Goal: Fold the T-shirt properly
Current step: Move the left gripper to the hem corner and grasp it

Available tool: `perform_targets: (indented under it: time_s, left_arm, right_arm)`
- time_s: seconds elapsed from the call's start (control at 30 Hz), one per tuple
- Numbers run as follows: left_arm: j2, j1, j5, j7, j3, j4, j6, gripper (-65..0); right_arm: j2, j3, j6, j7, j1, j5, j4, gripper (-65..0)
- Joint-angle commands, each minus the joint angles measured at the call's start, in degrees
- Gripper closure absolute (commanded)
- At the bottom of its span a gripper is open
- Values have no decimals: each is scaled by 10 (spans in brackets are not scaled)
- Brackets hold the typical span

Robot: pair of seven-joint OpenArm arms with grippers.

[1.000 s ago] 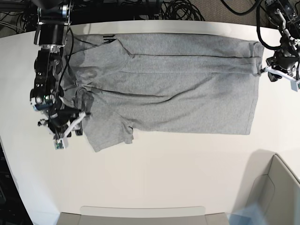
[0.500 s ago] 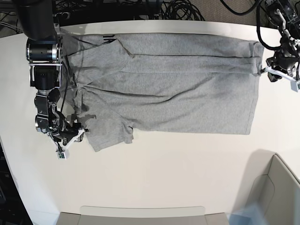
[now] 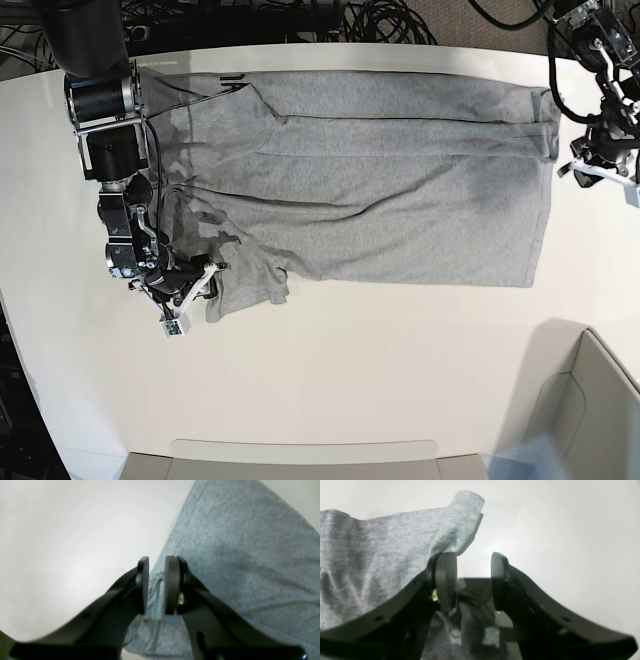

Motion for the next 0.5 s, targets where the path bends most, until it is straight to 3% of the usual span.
perform_targets:
  time_s: [0.0, 0.13, 0.3, 0.47]
  left_arm:
    - [-10, -15, -7, -13, 3, 6, -2, -116]
    - [-15, -57, -7, -29, 32, -27, -2, -128]
    - [-31, -160, -6, -86, 87, -121, 2, -233]
    - [-67, -263, -5, -132, 173, -272, 4, -237]
  right_arm:
    - [2, -2, 7, -22, 6, 3, 0, -239]
    - [2, -2, 7, -22, 6, 3, -1, -239]
    - [2, -2, 7, -23, 4, 3, -1, -239]
    - [3, -2, 7, -44, -2, 3, -1, -239]
